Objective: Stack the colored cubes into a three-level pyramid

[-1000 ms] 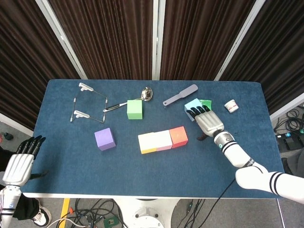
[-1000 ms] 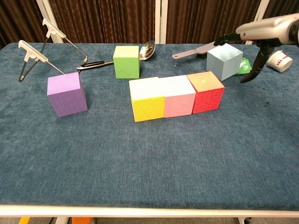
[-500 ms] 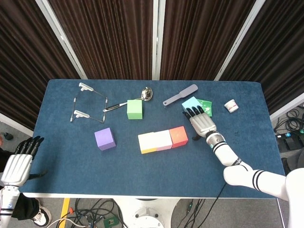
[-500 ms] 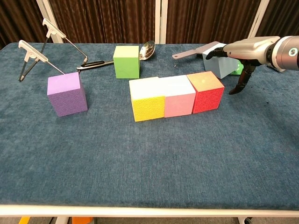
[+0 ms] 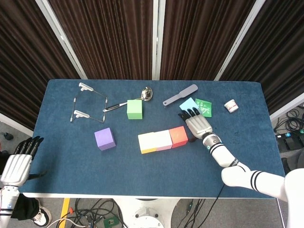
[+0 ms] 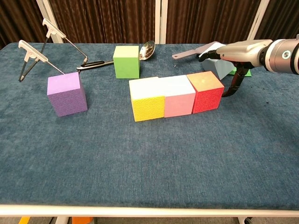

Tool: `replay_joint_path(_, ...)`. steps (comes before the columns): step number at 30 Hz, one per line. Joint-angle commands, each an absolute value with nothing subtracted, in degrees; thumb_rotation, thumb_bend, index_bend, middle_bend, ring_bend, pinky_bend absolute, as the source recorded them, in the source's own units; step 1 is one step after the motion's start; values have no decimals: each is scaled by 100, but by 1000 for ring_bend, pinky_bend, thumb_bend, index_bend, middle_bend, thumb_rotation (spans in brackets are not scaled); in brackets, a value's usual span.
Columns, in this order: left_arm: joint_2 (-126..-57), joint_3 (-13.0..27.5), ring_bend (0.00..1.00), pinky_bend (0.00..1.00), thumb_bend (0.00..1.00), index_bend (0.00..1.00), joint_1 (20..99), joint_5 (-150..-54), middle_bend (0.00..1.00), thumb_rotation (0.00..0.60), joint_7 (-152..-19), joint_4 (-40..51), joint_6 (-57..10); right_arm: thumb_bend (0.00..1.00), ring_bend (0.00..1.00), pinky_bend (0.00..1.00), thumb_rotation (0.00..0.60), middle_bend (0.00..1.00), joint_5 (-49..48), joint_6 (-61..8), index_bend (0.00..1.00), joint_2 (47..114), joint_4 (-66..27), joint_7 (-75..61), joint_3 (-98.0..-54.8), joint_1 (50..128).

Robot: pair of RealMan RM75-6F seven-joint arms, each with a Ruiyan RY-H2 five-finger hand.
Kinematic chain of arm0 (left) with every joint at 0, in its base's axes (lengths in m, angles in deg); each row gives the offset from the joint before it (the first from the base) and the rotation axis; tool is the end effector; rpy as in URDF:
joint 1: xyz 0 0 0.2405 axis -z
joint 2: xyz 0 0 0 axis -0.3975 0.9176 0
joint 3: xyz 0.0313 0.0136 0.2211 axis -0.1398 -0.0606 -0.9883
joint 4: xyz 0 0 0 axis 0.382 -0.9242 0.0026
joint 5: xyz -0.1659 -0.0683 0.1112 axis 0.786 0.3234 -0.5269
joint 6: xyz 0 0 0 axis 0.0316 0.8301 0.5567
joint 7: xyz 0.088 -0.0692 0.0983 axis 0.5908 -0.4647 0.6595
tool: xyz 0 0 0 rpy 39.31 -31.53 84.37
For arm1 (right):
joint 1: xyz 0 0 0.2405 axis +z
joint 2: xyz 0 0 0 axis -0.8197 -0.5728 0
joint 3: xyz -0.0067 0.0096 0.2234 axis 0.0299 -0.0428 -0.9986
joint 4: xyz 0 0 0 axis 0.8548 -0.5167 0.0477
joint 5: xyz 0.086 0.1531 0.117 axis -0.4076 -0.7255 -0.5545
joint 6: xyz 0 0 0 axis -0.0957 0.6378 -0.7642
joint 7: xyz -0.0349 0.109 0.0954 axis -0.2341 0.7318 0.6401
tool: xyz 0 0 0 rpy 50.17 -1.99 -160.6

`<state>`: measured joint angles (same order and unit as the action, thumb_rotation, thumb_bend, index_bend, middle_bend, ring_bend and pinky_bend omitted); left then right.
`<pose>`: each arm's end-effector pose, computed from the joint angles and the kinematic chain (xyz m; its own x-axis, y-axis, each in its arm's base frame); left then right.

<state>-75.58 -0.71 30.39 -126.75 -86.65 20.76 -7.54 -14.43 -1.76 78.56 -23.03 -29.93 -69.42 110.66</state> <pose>-0.2964 0.1849 0.1213 0.4238 0.1082 0.8993 0.9056 -0.0333 -0.4228 -0.1482 -0.3740 -0.0060 0.6305 -0.3967 0.6672 -0.7741 -0.3842 0.5031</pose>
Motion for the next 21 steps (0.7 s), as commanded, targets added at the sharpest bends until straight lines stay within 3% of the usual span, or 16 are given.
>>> replay_joint_path(1,-7558,-70,0,95,0,33,3042,-12673,52,600,-8664,2077,-761,61,0,0,600,0,-1354,-169,0,7846,-2337,-2913,-6974,11038)
replay_joint_path(21,-7547,-70,0,95,0,33,3028,-12678,52,600,-8662,2089,-738,61,0,0,600,7,-1015,-375,0,7596,-2577,-2663,-7138,10868)
